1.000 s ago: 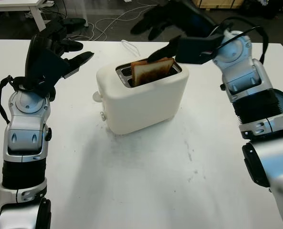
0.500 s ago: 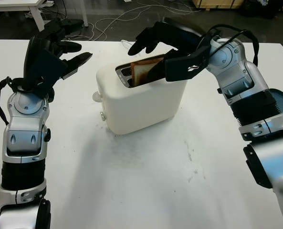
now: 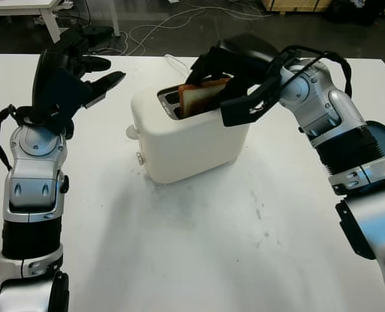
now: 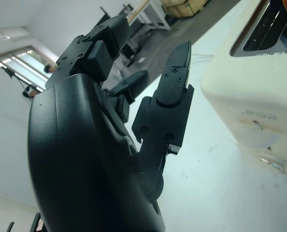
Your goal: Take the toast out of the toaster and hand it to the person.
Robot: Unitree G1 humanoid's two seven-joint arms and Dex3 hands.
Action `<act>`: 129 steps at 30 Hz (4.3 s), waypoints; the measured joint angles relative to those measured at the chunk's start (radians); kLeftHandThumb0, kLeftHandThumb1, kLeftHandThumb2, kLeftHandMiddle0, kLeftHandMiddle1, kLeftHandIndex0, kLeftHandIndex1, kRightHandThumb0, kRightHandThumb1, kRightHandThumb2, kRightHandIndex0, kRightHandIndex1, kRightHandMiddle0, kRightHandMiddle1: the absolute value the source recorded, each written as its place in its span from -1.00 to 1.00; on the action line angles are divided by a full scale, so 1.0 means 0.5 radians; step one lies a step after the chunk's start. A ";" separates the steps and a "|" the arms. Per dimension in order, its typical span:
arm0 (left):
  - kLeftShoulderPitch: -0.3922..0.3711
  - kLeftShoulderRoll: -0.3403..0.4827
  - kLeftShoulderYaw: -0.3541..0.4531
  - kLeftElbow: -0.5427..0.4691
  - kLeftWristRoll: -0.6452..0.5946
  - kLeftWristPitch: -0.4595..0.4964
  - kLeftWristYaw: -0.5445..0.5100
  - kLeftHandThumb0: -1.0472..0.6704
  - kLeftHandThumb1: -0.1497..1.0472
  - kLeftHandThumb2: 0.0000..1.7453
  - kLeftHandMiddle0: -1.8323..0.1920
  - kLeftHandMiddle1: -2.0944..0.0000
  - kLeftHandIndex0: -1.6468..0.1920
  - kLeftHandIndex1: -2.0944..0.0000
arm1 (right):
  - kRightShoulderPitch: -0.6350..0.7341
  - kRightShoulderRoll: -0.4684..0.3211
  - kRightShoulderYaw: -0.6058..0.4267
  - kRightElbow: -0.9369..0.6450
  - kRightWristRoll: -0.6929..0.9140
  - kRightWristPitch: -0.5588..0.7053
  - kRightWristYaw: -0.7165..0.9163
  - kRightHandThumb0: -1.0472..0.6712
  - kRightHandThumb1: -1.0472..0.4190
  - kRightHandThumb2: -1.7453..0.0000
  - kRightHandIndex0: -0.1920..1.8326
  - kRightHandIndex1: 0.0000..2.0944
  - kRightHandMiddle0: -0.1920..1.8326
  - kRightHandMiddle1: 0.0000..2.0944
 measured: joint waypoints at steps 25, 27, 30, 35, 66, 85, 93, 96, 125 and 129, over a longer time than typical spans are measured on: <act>0.007 -0.016 0.004 0.003 0.000 -0.041 0.007 -0.09 0.76 -0.99 0.52 0.09 0.39 0.51 | 0.031 0.028 0.053 0.147 0.118 -0.218 0.019 -0.38 -0.81 0.82 0.29 0.67 0.04 0.67; 0.009 -0.016 0.004 -0.003 -0.003 -0.025 0.006 -0.08 0.76 -0.99 0.53 0.10 0.39 0.52 | 0.023 0.027 0.070 0.157 0.087 -0.227 -0.004 -0.44 -0.82 0.67 0.28 0.67 0.04 0.67; 0.009 -0.016 0.007 -0.018 -0.007 0.011 0.006 -0.08 0.76 -0.99 0.53 0.11 0.38 0.52 | 0.000 0.019 0.093 0.176 0.059 -0.264 -0.013 -0.45 -0.83 0.55 0.26 0.67 0.04 0.67; 0.010 -0.017 0.008 -0.030 -0.011 0.024 0.007 -0.06 0.77 -0.99 0.52 0.14 0.37 0.53 | -0.032 0.002 0.111 0.247 0.027 -0.384 -0.082 -0.34 -0.83 0.48 0.28 0.67 0.06 0.67; 0.023 -0.016 0.007 -0.029 0.002 0.024 0.010 -0.11 0.77 -1.00 0.50 0.17 0.36 0.58 | -0.484 -0.073 -0.473 0.893 0.394 -0.379 -0.483 -0.31 -0.83 0.41 0.27 0.67 0.00 0.67; 0.023 -0.015 0.002 -0.030 0.006 0.028 0.015 -0.11 0.78 -1.00 0.51 0.16 0.35 0.59 | -0.486 -0.145 -0.798 1.453 0.635 0.007 -1.020 -0.08 -0.83 0.48 0.01 0.67 -0.26 0.67; 0.023 -0.015 0.001 -0.031 0.006 0.036 0.015 -0.10 0.78 -1.00 0.50 0.16 0.34 0.60 | -0.374 -0.078 -0.830 1.506 0.654 0.151 -1.201 0.04 -0.83 0.54 -0.22 0.67 -0.48 0.65; 0.023 -0.015 0.001 -0.030 0.006 0.036 0.015 -0.11 0.78 -1.00 0.50 0.16 0.34 0.60 | -0.347 -0.063 -0.816 1.508 0.640 0.151 -1.211 0.02 -0.83 0.48 -0.26 0.67 -0.59 0.67; 0.023 -0.015 0.000 -0.013 0.006 0.022 0.015 -0.11 0.77 -1.00 0.50 0.15 0.33 0.60 | -0.212 0.085 -0.945 1.522 0.783 0.172 -1.237 0.07 -0.83 0.49 -0.07 0.67 -0.54 0.64; 0.023 -0.015 0.000 -0.012 0.006 0.022 0.015 -0.12 0.78 -1.00 0.50 0.15 0.34 0.60 | -0.210 0.103 -0.952 1.522 0.787 0.172 -1.237 0.09 -0.83 0.50 -0.10 0.67 -0.60 0.61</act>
